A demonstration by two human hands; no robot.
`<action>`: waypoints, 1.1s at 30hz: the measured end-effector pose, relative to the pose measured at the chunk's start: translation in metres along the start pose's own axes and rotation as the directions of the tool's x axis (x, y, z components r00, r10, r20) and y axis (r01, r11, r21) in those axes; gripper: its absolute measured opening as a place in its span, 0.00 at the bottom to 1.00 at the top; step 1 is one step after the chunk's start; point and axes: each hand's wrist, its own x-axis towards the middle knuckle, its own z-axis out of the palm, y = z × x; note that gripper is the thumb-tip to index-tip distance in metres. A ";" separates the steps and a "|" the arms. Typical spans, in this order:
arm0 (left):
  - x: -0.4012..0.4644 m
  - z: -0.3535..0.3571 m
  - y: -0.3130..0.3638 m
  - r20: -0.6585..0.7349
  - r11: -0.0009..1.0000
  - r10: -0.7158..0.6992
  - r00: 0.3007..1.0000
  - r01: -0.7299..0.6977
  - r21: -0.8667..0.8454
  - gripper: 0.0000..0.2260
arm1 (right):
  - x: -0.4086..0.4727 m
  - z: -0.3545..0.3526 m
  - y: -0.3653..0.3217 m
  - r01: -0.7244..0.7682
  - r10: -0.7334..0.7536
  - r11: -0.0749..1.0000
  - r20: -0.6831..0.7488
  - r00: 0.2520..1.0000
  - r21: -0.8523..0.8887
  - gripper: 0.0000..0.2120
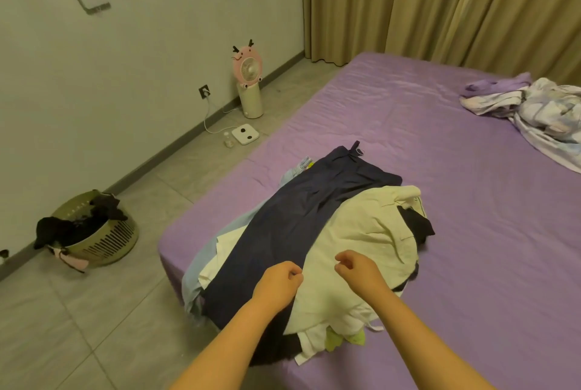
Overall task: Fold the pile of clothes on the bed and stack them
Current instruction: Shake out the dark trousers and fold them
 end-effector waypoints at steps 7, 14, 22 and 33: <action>0.081 -0.041 0.016 0.048 0.998 0.027 0.998 -0.030 0.057 0.12 | 0.080 -0.026 -0.022 -0.052 0.049 0.997 -0.059 0.997 -0.051 0.15; 0.198 -0.087 0.043 0.186 0.976 0.133 0.974 -0.161 0.144 0.12 | 0.162 -0.044 -0.035 -0.190 0.166 0.967 -0.148 0.975 -0.170 0.16; 0.325 -0.098 0.062 0.297 0.929 0.190 0.936 -0.269 0.252 0.10 | 0.247 -0.063 -0.028 -0.270 0.171 0.876 -0.265 0.949 -0.400 0.16; 0.422 -0.030 0.066 0.359 0.888 0.175 0.917 -0.305 0.346 0.24 | 0.338 -0.045 0.015 -0.381 0.360 0.829 -0.132 0.924 -0.408 0.32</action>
